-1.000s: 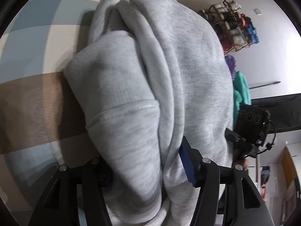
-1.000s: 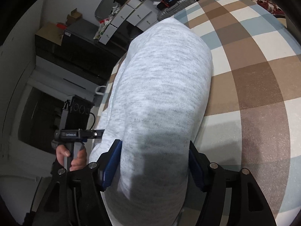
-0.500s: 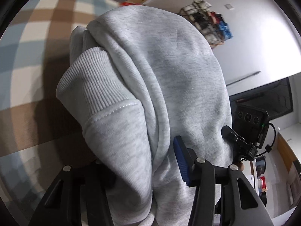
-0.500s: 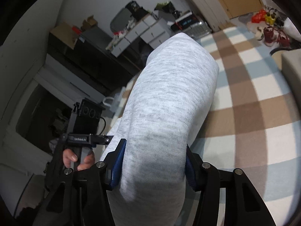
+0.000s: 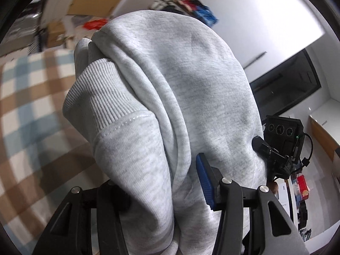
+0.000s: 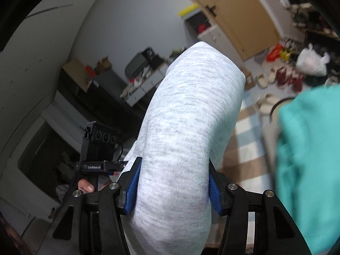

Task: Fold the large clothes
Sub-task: 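Carry the sweatshirt bundle with both grippers toward the bench with folded clothes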

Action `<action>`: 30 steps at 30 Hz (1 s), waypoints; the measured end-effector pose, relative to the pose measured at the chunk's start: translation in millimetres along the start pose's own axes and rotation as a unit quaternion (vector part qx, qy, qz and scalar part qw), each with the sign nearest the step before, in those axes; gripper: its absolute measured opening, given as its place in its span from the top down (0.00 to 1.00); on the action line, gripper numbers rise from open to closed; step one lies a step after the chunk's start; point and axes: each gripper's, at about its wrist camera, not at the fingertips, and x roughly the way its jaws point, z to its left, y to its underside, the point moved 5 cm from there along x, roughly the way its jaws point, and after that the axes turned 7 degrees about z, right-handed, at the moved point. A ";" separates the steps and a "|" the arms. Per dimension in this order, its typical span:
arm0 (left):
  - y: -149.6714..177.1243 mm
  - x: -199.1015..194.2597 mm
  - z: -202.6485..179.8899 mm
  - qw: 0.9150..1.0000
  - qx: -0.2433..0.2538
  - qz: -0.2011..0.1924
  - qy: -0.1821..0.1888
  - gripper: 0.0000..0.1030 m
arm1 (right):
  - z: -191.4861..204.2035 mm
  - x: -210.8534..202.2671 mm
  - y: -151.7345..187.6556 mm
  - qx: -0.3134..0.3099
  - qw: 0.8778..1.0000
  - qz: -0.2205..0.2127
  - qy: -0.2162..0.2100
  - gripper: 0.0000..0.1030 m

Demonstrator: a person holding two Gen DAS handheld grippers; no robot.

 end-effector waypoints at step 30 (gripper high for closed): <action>-9.1 169.4 6.2 0.995 -0.052 -0.064 -0.056 0.38 | -128.5 -119.4 -3.9 -0.044 0.955 0.047 0.290 0.43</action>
